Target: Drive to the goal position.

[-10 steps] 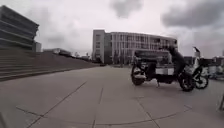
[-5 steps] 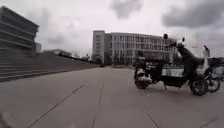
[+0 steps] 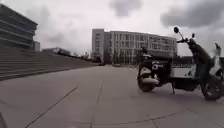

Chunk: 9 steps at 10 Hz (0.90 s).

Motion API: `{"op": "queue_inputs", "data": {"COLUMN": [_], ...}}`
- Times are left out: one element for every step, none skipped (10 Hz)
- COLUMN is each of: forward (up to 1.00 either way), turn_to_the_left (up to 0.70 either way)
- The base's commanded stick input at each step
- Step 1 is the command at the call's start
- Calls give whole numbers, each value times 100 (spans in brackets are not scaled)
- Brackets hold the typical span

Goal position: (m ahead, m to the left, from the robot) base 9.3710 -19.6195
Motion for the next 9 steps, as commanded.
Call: {"op": "queue_inputs", "data": {"forward": [70, 70, 70, 70, 70, 70, 70, 70, 70], "turn_to_the_left": [5, 5, 5, 5, 5, 5, 5, 5, 5]}}
